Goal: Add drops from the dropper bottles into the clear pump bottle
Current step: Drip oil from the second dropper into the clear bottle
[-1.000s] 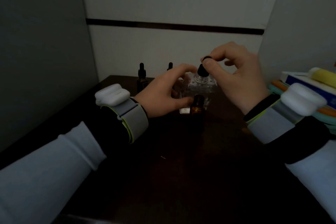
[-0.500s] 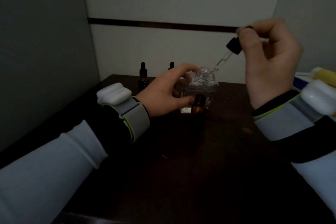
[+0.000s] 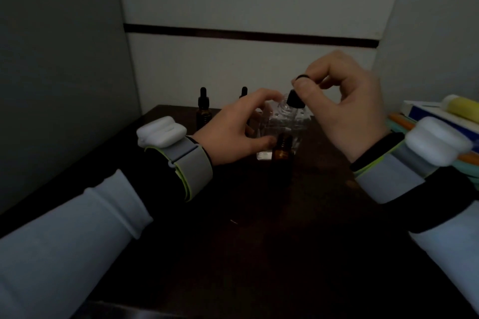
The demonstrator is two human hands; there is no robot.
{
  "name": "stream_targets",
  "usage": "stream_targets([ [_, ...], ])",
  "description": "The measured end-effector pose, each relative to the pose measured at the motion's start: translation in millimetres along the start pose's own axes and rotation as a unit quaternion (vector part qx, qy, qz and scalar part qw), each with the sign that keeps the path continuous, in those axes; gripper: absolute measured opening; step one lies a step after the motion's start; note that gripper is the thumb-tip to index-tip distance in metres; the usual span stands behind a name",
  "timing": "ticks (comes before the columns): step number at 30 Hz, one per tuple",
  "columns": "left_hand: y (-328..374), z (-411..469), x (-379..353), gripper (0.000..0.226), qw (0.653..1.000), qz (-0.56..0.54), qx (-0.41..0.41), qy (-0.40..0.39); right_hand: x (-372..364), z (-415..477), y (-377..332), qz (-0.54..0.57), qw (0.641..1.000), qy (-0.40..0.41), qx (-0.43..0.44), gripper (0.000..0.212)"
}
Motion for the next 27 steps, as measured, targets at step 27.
stream_targets([
  [27,0.5,0.0,0.3,0.058,1.000,-0.005,-0.009,0.004,6.5,3.3,-1.3,0.001,1.000,0.010,-0.011,0.011],
])
Point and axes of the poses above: each hand's wrist, its own z-axis towards the middle knuckle, its own x-axis out of the back of the hand, y = z × x, the point moved 5 cm from there along z, towards the middle knuckle, and after that the axes turned 12 degrees about x, right-handed, at the moved point
